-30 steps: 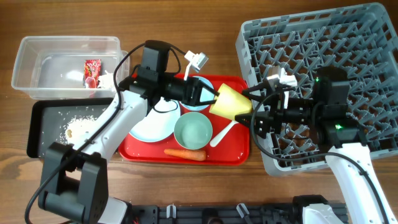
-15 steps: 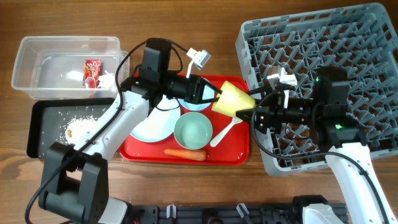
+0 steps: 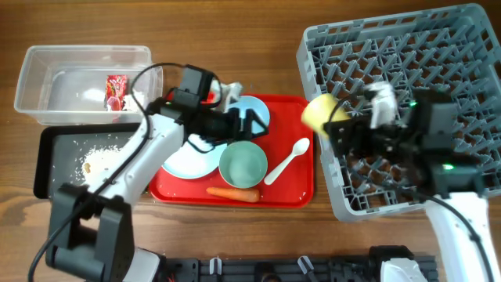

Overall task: Sort waste into correct bins and load items into the dishwasher rack
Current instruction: 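Place the yellow cup in the dish rack with the right gripper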

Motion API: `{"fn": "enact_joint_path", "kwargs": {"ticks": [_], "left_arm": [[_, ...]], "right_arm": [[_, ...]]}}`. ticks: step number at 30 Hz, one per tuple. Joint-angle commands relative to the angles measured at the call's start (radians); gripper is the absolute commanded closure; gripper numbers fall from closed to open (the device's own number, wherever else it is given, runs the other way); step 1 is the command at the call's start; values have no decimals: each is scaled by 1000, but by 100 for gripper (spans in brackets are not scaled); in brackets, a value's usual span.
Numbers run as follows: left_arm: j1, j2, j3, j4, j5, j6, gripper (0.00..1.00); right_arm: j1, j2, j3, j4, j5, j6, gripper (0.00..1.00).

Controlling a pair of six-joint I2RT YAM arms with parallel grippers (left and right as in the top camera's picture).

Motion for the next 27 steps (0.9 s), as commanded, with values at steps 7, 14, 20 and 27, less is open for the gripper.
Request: {"fn": "enact_joint_path", "kwargs": {"ticks": [7, 14, 20, 27], "left_arm": [[140, -309, 0, -209, -515, 41, 0], [140, -312, 0, -216, -514, 41, 0], [140, -312, 0, -219, -514, 41, 0], [140, -312, -3, -238, -514, 40, 0]], "right_arm": [[-403, 115, 341, -394, 427, 92, 61], [-626, 372, 338, -454, 469, 93, 58], [-644, 455, 338, -437, 515, 122, 3], [-643, 454, 338, -410, 291, 94, 0]]}}
